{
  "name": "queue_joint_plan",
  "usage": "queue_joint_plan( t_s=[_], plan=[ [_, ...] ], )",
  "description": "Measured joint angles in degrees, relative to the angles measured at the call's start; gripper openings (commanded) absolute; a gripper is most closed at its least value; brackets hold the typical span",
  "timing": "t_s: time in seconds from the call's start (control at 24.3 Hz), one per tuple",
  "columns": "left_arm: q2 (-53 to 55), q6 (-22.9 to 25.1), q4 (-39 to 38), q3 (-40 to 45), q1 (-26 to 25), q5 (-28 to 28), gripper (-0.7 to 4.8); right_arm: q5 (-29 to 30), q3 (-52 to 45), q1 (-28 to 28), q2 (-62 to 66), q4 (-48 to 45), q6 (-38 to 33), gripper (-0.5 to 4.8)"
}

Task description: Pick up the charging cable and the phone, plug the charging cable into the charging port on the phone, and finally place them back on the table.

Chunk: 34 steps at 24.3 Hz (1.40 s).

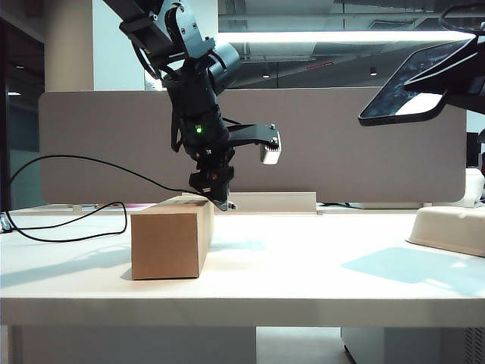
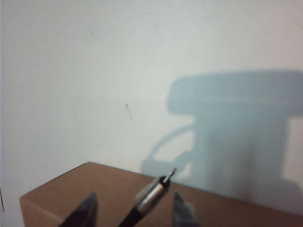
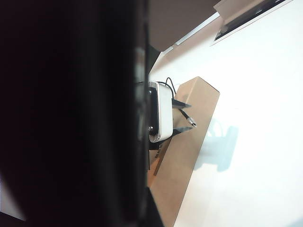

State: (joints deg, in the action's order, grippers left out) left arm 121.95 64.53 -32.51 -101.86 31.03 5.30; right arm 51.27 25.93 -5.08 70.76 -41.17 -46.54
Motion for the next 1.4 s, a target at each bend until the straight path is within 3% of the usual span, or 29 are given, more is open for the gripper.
queue_joint_plan(
  t_s=[0.29,0.37,0.62,1.19,1.27,1.4],
  plan=[
    [1.2,0.2,0.2,-0.1,0.1,0.0,1.66,0.0,0.0,0.0,0.0,0.0,0.0,-0.05],
    [1.4,0.2,0.1,-0.1,0.1,-0.1,1.19,0.0,0.0,0.0,0.0,0.0,0.0,-0.05],
    [1.4,0.2,-1.4,-0.1,0.1,3.3,1.19,0.0,0.0,0.0,0.0,0.0,0.0,-0.05],
    [1.4,0.5,-1.5,-0.1,1.5,0.7,1.22,0.0,0.0,0.0,0.0,0.0,0.0,-0.05],
    [1.4,2.1,0.7,0.0,2.9,0.0,1.55,0.0,0.0,0.0,0.0,0.0,0.0,-0.05],
    [1.5,6.6,3.3,-0.1,4.1,-0.3,2.51,-0.1,0.0,0.0,0.0,0.0,0.0,-0.05]
  ],
)
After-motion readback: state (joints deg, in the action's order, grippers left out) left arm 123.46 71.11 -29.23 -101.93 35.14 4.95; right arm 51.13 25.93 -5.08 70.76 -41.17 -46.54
